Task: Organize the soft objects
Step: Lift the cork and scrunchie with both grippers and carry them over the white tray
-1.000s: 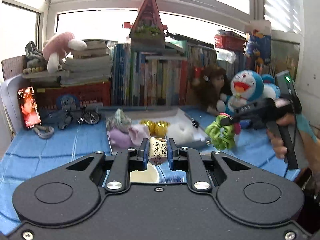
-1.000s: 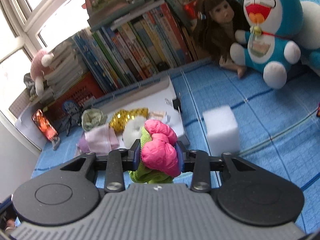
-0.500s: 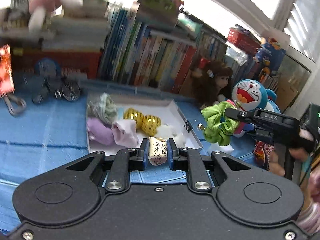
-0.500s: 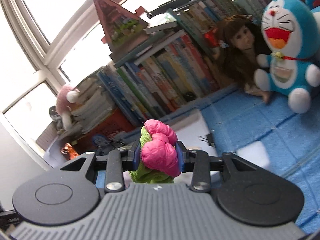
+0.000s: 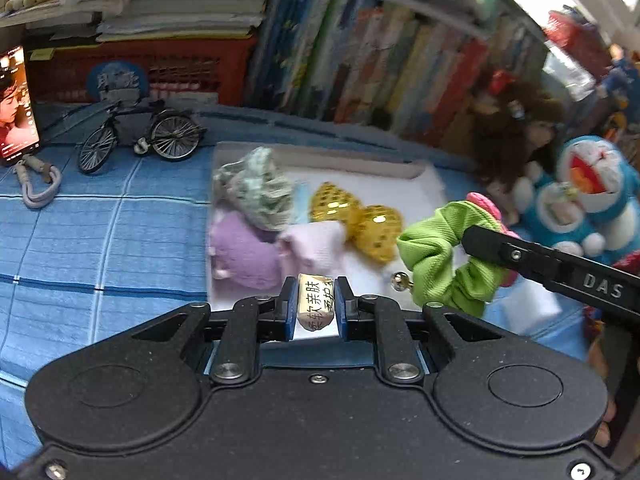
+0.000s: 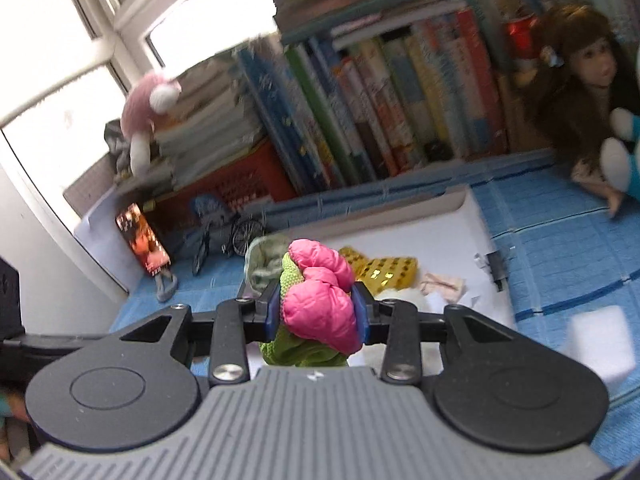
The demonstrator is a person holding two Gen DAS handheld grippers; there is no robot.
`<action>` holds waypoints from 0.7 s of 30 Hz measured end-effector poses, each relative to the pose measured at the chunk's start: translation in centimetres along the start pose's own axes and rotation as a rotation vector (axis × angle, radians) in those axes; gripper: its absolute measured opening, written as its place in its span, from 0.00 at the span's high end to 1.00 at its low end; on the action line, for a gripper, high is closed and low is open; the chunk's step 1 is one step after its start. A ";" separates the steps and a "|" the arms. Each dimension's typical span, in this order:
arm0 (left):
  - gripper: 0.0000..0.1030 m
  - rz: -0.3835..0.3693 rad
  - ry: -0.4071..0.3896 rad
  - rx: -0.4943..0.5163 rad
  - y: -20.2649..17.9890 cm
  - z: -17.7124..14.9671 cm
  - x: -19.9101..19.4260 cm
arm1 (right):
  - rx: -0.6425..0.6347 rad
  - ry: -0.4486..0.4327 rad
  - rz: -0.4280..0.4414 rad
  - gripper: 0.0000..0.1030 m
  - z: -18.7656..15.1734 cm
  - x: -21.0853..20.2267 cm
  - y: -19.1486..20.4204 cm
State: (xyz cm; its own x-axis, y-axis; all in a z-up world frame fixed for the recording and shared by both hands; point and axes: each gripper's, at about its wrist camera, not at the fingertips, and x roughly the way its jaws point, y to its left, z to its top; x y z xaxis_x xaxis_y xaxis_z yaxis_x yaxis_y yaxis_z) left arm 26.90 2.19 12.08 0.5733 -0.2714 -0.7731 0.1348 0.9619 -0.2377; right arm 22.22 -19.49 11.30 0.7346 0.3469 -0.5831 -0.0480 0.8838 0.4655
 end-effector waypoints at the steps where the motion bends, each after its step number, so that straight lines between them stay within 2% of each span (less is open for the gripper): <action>1: 0.83 0.010 0.015 -0.010 0.4 0.2 0.6 | -0.010 0.011 -0.008 0.59 0.0 0.6 0.1; 6: 0.83 0.044 0.082 -0.014 1.6 0.8 3.1 | -0.069 0.050 -0.035 0.59 0.1 2.9 0.6; 10: 0.83 0.050 0.097 -0.001 2.2 0.9 4.4 | -0.092 0.078 -0.023 0.59 0.2 4.2 0.6; 15: 0.83 0.057 0.112 -0.009 2.9 1.1 5.8 | -0.090 0.110 0.035 0.59 0.4 5.7 -0.1; 21: 0.83 0.077 0.122 -0.027 3.5 1.3 7.1 | -0.153 0.166 -0.008 0.59 -0.2 7.5 -0.1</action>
State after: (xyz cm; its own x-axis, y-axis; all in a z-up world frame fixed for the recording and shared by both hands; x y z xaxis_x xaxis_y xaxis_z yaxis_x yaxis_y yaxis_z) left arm 32.51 3.71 6.50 0.4784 -0.1998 -0.8551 0.0713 0.9794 -0.1890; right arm 27.55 -16.88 6.77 0.6141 0.3759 -0.6940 -0.1540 0.9195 0.3618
